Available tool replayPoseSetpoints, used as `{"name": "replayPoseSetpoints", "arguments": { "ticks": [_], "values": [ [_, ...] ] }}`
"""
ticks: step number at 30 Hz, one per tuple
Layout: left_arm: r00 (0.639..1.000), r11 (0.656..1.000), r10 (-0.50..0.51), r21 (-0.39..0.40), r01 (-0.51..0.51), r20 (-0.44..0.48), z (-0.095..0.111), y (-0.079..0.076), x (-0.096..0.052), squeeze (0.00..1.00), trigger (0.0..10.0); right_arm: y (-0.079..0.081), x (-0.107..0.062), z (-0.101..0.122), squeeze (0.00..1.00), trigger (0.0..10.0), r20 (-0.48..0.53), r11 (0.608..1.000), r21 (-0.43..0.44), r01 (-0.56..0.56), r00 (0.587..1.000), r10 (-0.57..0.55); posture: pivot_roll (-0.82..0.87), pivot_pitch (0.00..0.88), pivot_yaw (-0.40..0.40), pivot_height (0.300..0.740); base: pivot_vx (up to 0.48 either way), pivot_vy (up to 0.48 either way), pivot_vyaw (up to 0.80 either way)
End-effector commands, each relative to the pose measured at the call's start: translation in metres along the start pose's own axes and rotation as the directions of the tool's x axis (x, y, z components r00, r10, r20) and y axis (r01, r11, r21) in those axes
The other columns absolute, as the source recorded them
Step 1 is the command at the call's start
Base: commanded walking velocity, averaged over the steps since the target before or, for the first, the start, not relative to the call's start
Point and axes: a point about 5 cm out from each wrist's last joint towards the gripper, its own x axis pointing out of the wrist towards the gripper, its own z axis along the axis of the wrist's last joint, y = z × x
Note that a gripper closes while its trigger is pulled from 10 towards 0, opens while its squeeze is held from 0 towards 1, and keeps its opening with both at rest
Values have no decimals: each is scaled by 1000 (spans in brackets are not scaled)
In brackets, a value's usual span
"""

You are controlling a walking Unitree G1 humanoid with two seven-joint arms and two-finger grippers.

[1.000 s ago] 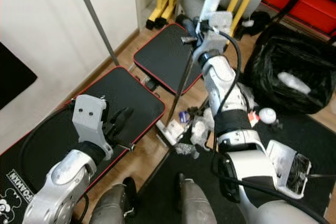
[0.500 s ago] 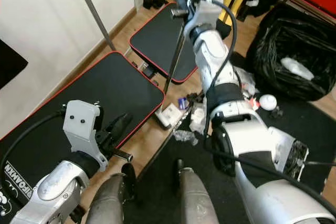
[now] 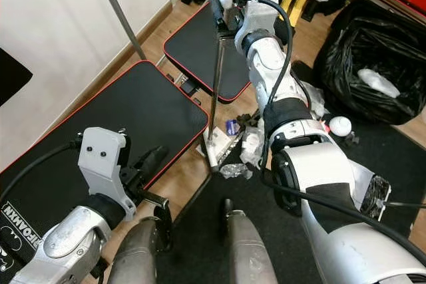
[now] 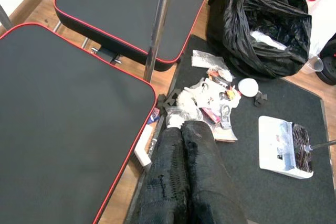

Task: Sweep floor

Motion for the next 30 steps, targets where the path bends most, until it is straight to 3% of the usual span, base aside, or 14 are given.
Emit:
{"name": "replayPoseSetpoints", "arguments": {
  "ticks": [1,17,21,22,23,24,30],
  "values": [
    [998,999,39,-21,-39,-40,-7,0,-2,0,10000,-7,-7,-14,1000,10000,-43,1000,14,5,999,-4,-6,465,-197,740,0,0,0],
    [998,999,42,-21,-43,-39,-9,1,6,0,10000,-2,-32,-26,1000,10000,14,992,80,-96,995,95,-25,430,-201,740,0,0,0],
    [998,999,53,-8,-53,-33,-10,4,12,0,10000,6,-65,-40,1000,10000,8,978,119,-173,985,174,-31,409,-197,740,0,0,0],
    [998,999,53,-8,-53,-33,-10,4,12,0,10000,6,-65,-40,1000,10000,8,978,119,-173,985,174,-31,409,-197,740,0,0,0],
    [998,998,57,-3,-57,-32,-11,6,14,0,10000,4,-72,-43,592,10000,-2,979,119,-164,986,165,-36,393,-195,740,0,0,0],
    [998,998,61,0,-61,-31,-12,7,16,0,10000,1,-78,-45,0,10000,-12,982,118,-150,988,153,-37,389,-194,740,0,0,0],
    [996,996,87,4,-87,-24,-14,13,24,0,10000,-8,-101,-52,0,10000,-64,990,105,-95,993,102,-46,351,-192,740,0,0,0]
  ]
}}
